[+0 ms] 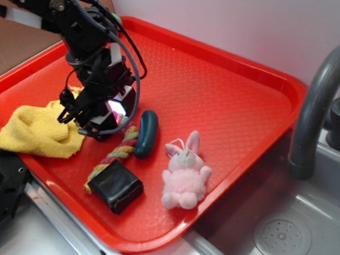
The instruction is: Grab the multicolored rope.
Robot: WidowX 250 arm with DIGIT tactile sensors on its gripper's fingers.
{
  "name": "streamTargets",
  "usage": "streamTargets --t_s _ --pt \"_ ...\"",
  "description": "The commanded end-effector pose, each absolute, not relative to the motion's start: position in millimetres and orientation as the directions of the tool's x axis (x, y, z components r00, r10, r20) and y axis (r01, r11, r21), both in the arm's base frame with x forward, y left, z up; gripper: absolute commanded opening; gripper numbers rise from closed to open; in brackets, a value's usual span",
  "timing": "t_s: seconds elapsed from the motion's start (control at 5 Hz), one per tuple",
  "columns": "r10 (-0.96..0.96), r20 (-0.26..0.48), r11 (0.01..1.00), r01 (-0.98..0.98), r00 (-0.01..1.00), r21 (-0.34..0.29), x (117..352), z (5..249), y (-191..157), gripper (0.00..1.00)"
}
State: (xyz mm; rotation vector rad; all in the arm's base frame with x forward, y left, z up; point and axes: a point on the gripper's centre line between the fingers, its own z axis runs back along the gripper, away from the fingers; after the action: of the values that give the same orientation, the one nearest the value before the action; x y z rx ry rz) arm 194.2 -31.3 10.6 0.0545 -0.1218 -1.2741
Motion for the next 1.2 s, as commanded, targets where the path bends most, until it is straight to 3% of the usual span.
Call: streamTargets --t_s 0.0,0.2,0.4,0.6,0.8,1.0 --pt "-0.694 0.303 0.717 0.665 0.654 0.208 208.7 96.2 5.2 0.0" --pt "-0.535 0.219 0.837 0.478 0.816 0.267 221.3 139.6 9.4 0.0" --pt "-0.307 0.188 0.94 0.266 0.933 0.213 223.2 170.4 18.5 0.0" --pt "-0.063 0.172 0.981 0.029 0.983 0.192 221.5 188.0 24.9 0.0" --pt "0.202 0.127 0.973 -0.214 0.971 0.086 216.9 214.8 25.2 0.0" --pt "0.449 0.095 0.893 -0.449 0.889 -0.021 219.9 214.9 16.9 0.0"
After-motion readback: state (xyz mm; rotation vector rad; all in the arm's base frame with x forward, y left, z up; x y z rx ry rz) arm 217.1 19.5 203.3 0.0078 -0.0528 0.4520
